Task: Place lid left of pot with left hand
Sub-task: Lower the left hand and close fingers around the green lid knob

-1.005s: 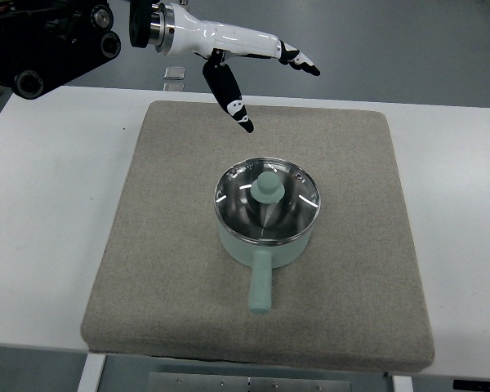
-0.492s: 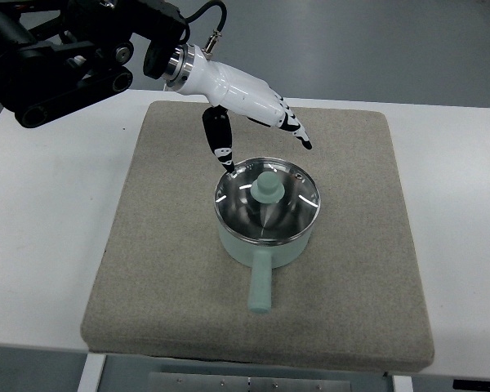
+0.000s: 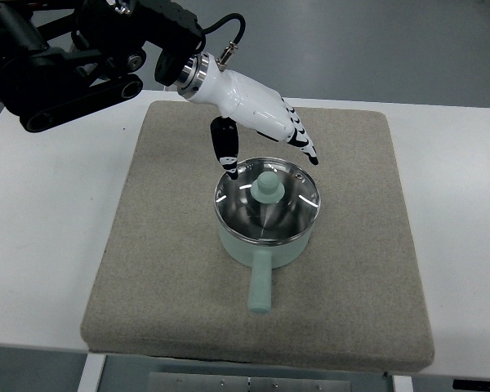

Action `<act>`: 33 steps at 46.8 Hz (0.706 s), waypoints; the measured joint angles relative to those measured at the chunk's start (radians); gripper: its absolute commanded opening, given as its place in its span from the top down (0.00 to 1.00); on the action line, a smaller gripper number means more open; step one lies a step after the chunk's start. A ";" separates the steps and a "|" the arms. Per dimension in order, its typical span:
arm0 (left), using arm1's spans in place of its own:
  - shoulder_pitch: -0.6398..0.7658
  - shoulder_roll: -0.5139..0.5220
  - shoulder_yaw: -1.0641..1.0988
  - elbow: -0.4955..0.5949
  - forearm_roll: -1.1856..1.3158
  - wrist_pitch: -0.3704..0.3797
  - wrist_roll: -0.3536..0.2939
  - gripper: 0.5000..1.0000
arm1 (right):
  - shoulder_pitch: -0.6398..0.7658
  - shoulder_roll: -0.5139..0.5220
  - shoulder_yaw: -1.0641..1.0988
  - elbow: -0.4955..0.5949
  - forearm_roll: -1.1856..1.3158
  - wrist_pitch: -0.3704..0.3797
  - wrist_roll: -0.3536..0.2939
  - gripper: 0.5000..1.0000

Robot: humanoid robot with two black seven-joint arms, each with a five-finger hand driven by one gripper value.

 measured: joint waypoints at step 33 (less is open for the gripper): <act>0.057 0.002 -0.012 -0.005 0.011 0.071 0.000 0.03 | 0.000 0.000 0.000 0.000 0.000 0.000 0.000 0.15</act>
